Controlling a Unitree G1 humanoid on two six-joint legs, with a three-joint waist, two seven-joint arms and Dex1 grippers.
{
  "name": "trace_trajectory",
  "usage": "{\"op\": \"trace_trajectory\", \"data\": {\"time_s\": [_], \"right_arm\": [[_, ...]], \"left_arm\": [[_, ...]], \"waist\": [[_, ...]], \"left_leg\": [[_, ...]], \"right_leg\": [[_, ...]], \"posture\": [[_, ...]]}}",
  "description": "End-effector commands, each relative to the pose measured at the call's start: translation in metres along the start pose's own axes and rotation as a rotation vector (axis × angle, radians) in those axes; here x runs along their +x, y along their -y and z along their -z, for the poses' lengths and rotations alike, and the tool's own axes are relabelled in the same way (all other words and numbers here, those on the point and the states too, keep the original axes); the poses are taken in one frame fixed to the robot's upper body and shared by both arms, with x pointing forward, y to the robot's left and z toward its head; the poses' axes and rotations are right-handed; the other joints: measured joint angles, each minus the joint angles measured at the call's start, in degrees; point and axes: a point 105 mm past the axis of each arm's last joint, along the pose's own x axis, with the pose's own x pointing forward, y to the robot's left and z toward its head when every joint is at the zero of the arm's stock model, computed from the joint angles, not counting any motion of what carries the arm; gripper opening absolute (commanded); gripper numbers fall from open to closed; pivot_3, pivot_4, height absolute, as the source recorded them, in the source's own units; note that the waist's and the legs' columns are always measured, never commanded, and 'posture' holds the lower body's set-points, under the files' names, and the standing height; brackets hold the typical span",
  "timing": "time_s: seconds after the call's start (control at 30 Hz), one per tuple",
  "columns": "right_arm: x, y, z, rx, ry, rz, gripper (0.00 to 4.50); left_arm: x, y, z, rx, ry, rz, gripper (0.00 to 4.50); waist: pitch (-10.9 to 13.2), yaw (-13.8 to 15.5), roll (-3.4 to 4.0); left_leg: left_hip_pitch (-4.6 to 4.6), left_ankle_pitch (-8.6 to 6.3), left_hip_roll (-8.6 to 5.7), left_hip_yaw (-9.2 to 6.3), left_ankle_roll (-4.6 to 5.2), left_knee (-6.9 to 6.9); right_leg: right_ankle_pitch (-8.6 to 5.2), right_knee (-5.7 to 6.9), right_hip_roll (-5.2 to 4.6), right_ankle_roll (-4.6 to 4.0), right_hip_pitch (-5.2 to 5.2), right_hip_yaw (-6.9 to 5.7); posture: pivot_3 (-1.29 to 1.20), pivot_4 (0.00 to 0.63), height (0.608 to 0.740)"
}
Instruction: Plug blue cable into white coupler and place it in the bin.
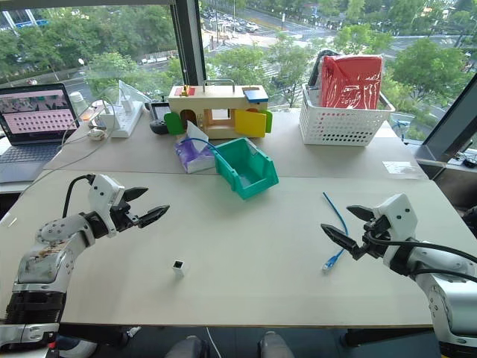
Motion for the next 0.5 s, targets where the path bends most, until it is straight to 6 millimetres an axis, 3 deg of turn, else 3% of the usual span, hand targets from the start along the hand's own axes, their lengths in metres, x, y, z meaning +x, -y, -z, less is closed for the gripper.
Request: {"op": "trace_trajectory", "data": {"time_s": [0.03,0.2,0.3,0.5], "right_arm": [[-0.007,0.008,-0.012,-0.053,0.020,-0.001,4.46],[-0.021,0.020,-0.013,-0.150,-0.060,-0.050,4.46],[-0.031,0.015,-0.008,-0.193,-0.160,-0.162,4.46],[-0.049,0.008,0.001,-0.218,-0.312,-0.322,4.46]], "left_arm": [[-0.005,-0.005,-0.019,0.023,0.057,0.032,4.50],[-0.008,0.006,-0.048,0.026,0.113,0.226,4.50],[-0.011,0.018,-0.062,0.048,0.113,0.349,4.50],[-0.020,0.035,-0.070,0.067,0.065,0.499,4.50]], "waist": [[0.00,-0.02,0.00],[0.00,0.17,0.00],[0.01,0.10,0.00],[0.01,-0.14,0.00]], "left_leg": [[0.00,0.00,0.00,0.00,0.00,0.00],[-0.01,0.00,-0.01,0.00,0.00,0.00],[0.02,0.00,-0.01,0.01,0.01,-0.01],[0.04,-0.06,0.01,0.00,0.09,-0.01]], "right_leg": [[0.00,0.00,0.00,0.00,0.00,0.00],[-0.01,-0.03,0.00,0.00,0.00,-0.02],[-0.02,-0.11,0.00,0.03,0.06,-0.02],[-0.04,-0.16,0.00,0.04,0.10,-0.04]], "posture": [[0.00,0.150,0.739],[0.00,0.150,0.739],[0.00,0.150,0.739],[0.00,0.150,0.739]]}}
